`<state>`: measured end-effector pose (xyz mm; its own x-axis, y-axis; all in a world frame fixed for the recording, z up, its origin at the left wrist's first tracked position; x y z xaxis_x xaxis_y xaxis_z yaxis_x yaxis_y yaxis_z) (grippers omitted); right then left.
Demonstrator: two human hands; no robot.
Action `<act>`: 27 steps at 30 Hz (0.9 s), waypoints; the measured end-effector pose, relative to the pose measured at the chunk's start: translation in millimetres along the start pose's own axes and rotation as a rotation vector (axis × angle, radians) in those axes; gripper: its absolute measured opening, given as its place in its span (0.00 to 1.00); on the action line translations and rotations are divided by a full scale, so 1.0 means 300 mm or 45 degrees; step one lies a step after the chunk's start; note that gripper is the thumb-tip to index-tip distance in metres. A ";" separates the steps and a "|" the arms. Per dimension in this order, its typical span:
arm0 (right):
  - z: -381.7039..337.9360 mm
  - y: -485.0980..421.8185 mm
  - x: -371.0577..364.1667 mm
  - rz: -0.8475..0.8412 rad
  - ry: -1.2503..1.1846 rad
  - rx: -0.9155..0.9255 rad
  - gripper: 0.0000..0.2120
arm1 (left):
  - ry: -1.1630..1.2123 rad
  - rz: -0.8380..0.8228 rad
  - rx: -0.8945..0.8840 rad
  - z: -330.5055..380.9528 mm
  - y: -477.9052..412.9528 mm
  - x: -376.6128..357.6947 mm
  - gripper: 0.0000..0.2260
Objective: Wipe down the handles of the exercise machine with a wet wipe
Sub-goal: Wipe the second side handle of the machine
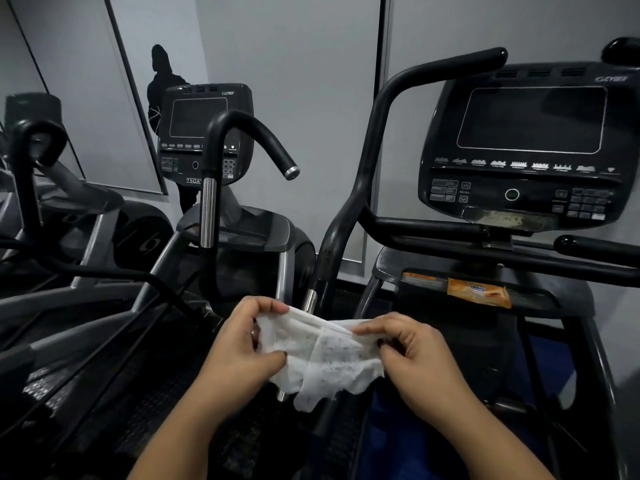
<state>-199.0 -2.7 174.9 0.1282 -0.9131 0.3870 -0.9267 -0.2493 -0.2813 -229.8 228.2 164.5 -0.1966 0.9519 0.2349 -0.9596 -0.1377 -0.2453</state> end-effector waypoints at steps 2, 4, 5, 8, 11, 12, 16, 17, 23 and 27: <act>0.020 -0.019 -0.002 0.060 -0.019 -0.056 0.24 | 0.016 -0.060 -0.073 0.012 -0.026 -0.001 0.28; 0.033 -0.052 -0.006 0.104 -0.042 -0.086 0.24 | 0.000 -0.063 -0.121 0.029 -0.077 0.007 0.29; 0.037 -0.074 -0.011 0.129 -0.029 -0.083 0.23 | -0.043 -0.035 -0.144 0.033 -0.108 0.014 0.27; 0.047 -0.152 -0.027 0.180 0.052 -0.088 0.22 | -0.229 0.107 -0.154 0.020 -0.208 0.013 0.19; 0.059 -0.202 -0.053 0.143 0.146 -0.095 0.22 | -0.467 0.173 -0.067 -0.022 -0.258 -0.022 0.16; 0.065 -0.211 -0.061 0.124 0.153 -0.097 0.22 | -0.583 0.224 -0.053 -0.025 -0.257 -0.036 0.15; 0.088 -0.233 -0.072 0.101 0.149 -0.072 0.21 | -0.702 0.689 -0.201 0.026 -0.176 -0.096 0.14; 0.092 -0.238 -0.071 0.089 0.144 -0.066 0.21 | -0.650 0.684 -0.209 0.030 -0.155 -0.123 0.11; 0.117 -0.262 -0.043 0.107 -0.027 -0.040 0.21 | -0.653 0.317 0.185 -0.015 -0.184 -0.280 0.15; 0.155 -0.264 0.001 0.277 -0.156 -0.022 0.19 | -0.584 0.388 0.287 0.010 -0.268 -0.280 0.11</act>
<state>-109.1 1.8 156.4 -0.0342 -0.9773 0.2089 -0.9429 -0.0378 -0.3310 -136.6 158.5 167.3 -0.4888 0.6519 0.5797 -0.8553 -0.4890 -0.1713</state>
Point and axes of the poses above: each hand's wrist, its own y-axis away from the middle knuckle, its own x-axis out of the back of the hand, z = x × y, the point moved 2 cm from there along -y, towards the middle knuckle
